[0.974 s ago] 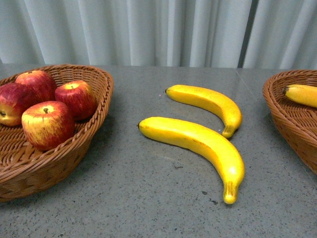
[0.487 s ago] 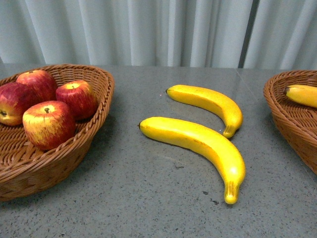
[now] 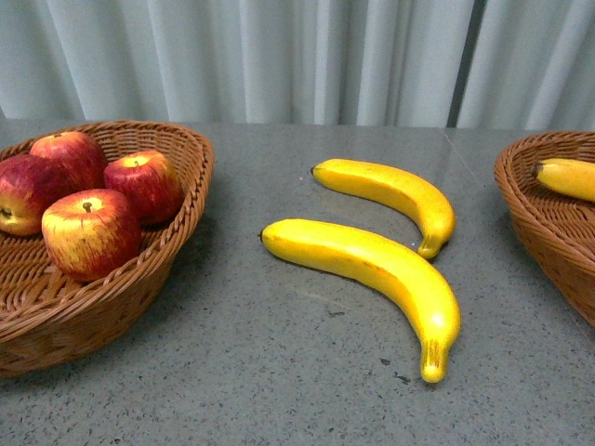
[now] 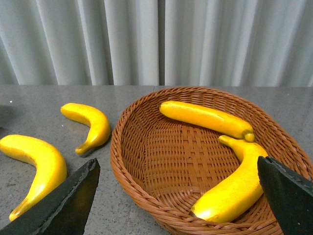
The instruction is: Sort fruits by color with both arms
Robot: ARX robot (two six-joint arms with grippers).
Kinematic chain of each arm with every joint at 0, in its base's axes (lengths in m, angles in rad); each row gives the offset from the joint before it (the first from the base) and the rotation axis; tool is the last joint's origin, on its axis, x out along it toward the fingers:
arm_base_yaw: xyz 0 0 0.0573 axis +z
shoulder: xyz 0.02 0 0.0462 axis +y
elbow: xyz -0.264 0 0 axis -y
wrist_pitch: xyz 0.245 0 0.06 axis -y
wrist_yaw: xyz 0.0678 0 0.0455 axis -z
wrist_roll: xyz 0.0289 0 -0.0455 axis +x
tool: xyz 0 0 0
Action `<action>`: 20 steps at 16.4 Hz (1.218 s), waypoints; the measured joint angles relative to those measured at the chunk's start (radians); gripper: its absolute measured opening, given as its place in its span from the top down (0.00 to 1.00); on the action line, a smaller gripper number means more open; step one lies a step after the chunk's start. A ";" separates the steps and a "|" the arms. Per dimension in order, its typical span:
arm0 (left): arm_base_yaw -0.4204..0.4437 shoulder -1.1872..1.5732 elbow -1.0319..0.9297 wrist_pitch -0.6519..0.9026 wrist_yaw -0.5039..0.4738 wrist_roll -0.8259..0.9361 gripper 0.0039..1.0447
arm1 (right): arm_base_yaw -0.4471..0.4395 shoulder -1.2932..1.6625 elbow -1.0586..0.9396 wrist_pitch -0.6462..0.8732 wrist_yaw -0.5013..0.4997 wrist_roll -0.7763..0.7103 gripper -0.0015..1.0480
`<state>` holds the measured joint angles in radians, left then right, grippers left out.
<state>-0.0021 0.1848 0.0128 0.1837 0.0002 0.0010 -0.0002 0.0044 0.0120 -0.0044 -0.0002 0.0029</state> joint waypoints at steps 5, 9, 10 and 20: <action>0.000 -0.174 0.001 -0.187 -0.001 -0.001 0.65 | 0.000 0.000 0.000 0.000 0.000 0.000 0.06; 0.000 -0.174 0.001 -0.187 0.000 0.000 0.21 | 0.000 0.000 0.000 0.000 0.000 0.000 0.06; 0.000 -0.174 0.001 -0.187 0.000 0.000 0.11 | 0.019 0.016 0.000 0.038 0.055 0.019 0.06; 0.000 -0.174 0.001 -0.187 0.000 0.000 0.06 | 0.298 1.366 0.619 0.728 -0.035 -0.021 0.06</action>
<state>-0.0021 0.0109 0.0135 -0.0032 -0.0002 0.0006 0.2977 1.3705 0.6308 0.7239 -0.0349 -0.0181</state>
